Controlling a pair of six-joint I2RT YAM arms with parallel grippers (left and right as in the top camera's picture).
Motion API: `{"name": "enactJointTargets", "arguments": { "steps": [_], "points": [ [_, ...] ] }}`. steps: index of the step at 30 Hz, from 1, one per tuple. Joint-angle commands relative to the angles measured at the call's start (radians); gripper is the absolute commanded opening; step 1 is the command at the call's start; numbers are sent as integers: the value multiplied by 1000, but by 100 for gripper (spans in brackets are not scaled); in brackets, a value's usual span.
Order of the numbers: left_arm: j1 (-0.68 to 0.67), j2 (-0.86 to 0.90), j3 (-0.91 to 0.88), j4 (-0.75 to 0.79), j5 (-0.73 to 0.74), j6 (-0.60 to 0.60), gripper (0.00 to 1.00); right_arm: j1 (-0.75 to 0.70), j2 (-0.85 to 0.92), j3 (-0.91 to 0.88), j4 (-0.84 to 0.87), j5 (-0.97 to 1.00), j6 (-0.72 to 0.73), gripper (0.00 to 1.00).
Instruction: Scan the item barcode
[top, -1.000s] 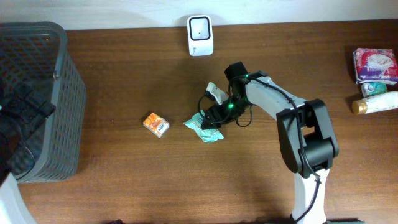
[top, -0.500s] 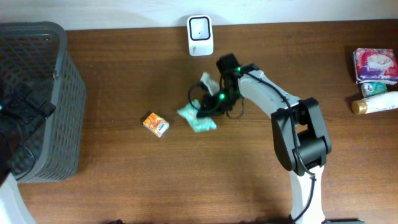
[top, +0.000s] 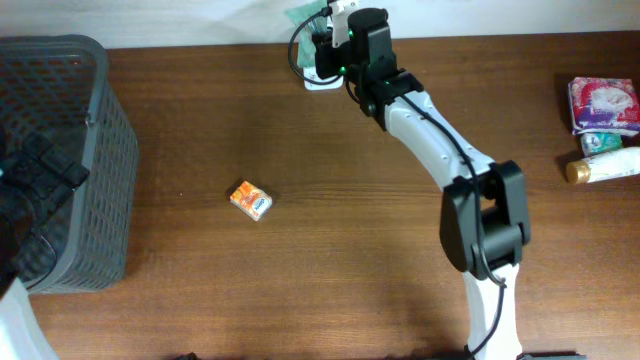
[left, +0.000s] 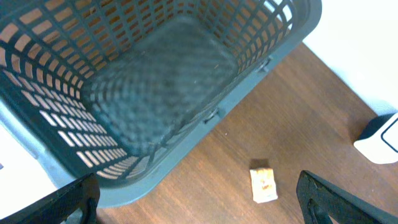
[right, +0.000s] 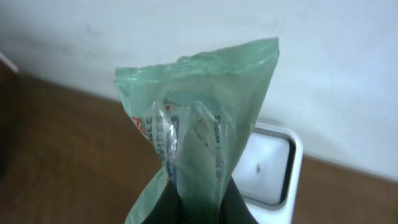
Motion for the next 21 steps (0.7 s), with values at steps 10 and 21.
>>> {"name": "enactJointTargets", "arguments": {
  "steps": [10,21],
  "points": [
    [5,-2,1,-2,-3,-8,99,-64,184,11,270,63,258,4],
    [5,-2,1,-2,-3,-8,99,-53,188,12,283,54,327,4]
  ]
}}
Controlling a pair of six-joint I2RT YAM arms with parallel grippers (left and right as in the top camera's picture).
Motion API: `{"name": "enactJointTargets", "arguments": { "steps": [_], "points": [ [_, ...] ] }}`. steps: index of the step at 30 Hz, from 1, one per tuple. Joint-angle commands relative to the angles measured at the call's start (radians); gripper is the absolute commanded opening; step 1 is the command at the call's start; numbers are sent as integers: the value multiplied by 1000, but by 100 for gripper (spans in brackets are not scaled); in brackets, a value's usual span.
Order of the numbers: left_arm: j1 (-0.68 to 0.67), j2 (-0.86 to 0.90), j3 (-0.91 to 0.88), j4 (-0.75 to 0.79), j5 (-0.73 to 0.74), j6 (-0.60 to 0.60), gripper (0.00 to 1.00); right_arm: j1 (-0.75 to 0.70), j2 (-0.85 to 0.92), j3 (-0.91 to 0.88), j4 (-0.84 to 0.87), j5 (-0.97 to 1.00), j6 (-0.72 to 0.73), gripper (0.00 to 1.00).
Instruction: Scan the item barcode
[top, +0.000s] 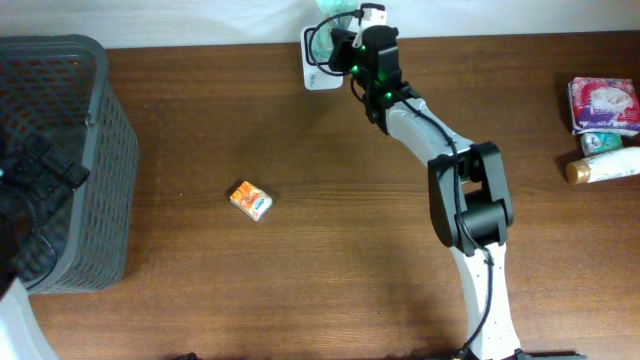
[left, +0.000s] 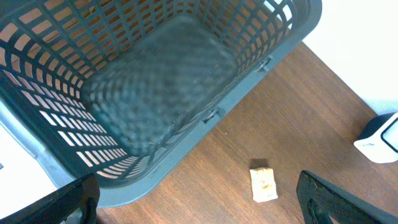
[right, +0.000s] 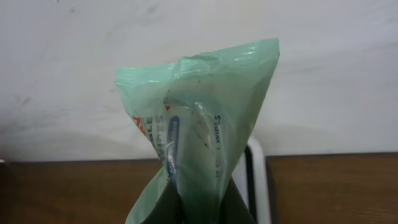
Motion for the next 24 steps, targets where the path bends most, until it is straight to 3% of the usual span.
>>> {"name": "enactJointTargets", "arguments": {
  "steps": [1,4,13,15,20,24],
  "points": [
    [5,-2,1,0,-4,-8,99,16,-4,13,-37,-2,-21,4],
    [5,-2,1,0,-4,-8,99,16,-7,13,-55,-2,-97,4],
    [5,-2,1,0,-4,-8,99,-37,-118,13,-102,-29,-97,4],
    [5,-2,1,0,-4,-8,99,-92,-204,13,-219,-20,-97,4],
    [5,-2,1,0,-4,-8,99,-384,-359,13,-718,-16,-81,4],
    [5,-2,1,0,-4,-8,99,-683,-345,10,-1045,35,106,4]
  ]
}}
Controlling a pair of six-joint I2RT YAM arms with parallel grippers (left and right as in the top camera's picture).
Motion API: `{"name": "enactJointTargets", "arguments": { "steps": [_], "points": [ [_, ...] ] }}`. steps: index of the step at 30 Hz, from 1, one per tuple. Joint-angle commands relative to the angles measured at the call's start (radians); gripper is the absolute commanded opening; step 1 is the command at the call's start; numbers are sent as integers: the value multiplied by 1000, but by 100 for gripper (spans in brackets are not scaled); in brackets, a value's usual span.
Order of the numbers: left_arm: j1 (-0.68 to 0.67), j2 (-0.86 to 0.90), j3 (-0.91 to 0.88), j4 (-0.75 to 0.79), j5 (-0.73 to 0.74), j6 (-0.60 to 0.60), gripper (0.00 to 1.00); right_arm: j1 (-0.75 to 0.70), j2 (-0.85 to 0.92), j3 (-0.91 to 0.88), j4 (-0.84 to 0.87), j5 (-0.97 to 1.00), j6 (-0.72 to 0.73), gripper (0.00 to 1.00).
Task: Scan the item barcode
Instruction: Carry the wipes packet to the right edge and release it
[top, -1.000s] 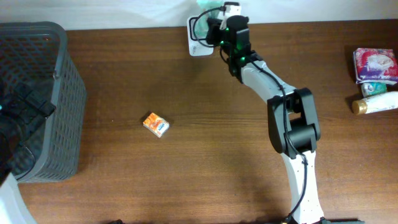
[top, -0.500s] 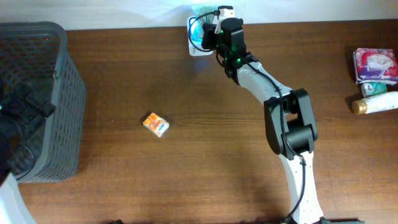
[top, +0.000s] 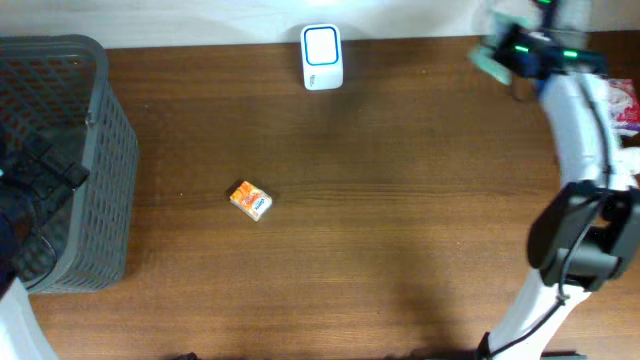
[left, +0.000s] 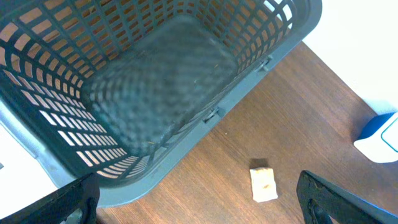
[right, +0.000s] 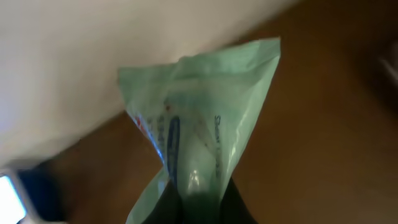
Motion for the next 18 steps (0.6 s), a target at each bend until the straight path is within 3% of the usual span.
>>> {"name": "enactJointTargets", "arguments": {
  "steps": [1,7,9,11,12,13,18],
  "points": [
    [5,-2,1,0,-3,-8,99,-179,10,-14,-119,30,104,4],
    [5,-2,1,0,-4,-8,99,-350,21,-70,-112,31,100,5],
    [5,-2,1,0,-4,-8,99,-348,44,-70,-96,31,100,15],
    [5,-2,1,0,-3,-8,99,-343,67,-70,-93,31,100,17],
    [5,-2,1,0,-3,-8,99,-342,75,-70,-95,31,101,36],
    [5,-2,1,0,-3,-8,99,-341,77,-70,-103,31,100,45],
    [5,-2,1,0,-3,-8,99,-343,21,-69,-149,-39,23,45]
  ]
}}
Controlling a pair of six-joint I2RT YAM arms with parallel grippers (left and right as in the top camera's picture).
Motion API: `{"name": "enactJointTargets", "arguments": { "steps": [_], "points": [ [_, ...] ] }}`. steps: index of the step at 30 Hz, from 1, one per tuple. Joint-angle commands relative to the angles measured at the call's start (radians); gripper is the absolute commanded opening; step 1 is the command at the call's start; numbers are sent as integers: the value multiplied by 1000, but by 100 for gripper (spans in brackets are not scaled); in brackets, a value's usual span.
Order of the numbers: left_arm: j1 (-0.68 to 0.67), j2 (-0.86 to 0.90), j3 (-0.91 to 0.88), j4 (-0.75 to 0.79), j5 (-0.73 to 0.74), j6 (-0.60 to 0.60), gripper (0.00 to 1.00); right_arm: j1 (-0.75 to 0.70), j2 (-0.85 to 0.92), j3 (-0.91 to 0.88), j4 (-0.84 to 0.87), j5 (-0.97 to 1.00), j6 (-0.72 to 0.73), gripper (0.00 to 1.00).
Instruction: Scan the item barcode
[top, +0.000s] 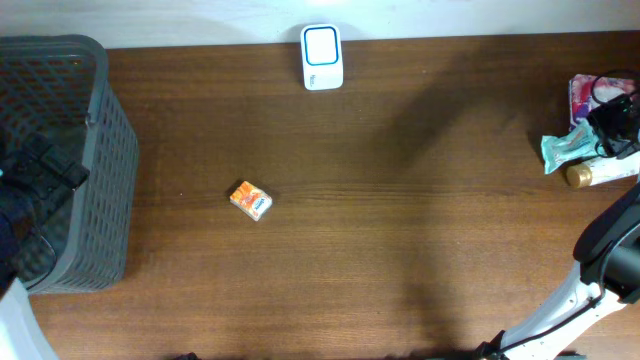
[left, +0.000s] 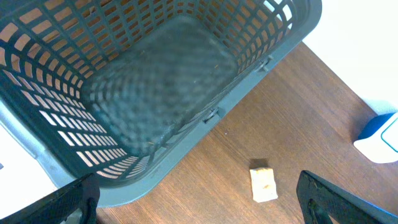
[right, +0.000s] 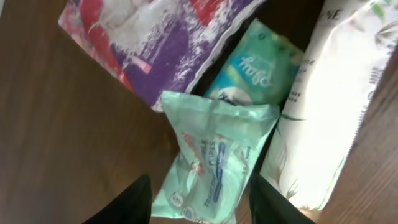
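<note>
The green wipes pack (top: 562, 150) (right: 214, 155) lies on the table at the far right, against a pile of other goods. My right gripper (right: 202, 205) (top: 612, 125) stands open over it, one finger on each side of the pack and neither pressing it. The white scanner (top: 322, 57) (left: 379, 134) with its blue window stands at the table's back edge. My left gripper (left: 199, 205) (top: 45, 175) is open and holds nothing, hanging over the grey basket at the far left.
The grey mesh basket (top: 100, 150) (left: 249, 81) fills the left end. A small orange box (top: 251, 200) (left: 263, 185) lies mid-left on the table. By the wipes are a purple-pink pack (top: 590, 100) (right: 155, 43), a teal pack (right: 261, 68) and a white bottle (top: 610, 168) (right: 336, 112).
My right gripper was shut on the green pack, held up at the back right. Now it is open at the right-hand pile and the pack lies on the table. The left arm has not moved.
My right gripper held the green pack right at the scanner, then a little higher and closer over it. Then it had the pack far to the right, away from the scanner. Now the pack lies released beside the other goods.
</note>
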Motion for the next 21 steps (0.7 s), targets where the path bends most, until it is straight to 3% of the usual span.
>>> {"name": "enactJointTargets", "arguments": {
  "steps": [1,5,7,10,13,16,20,21],
  "points": [
    [5,-2,1,0,-4,-8,99,5,-84,-7,-15,-68,-61,45],
    [5,-2,1,0,-4,-8,99,19,-259,-7,-58,-247,-61,50],
    [5,-2,1,0,-3,-8,99,47,-306,-7,-94,-357,-77,57],
    [5,-2,1,0,-4,-8,99,170,-309,-8,-186,-576,-263,62],
    [5,-2,1,0,-3,-8,99,361,-285,-10,-286,-586,-468,73],
    [5,-2,1,0,-3,-8,99,632,-223,-11,-262,-581,-590,99],
    [5,-2,1,0,-3,-8,99,939,-79,-11,-136,-540,-589,99],
    [5,-2,1,0,-4,-8,99,1005,-38,-11,-104,-540,-589,94]
  ]
}}
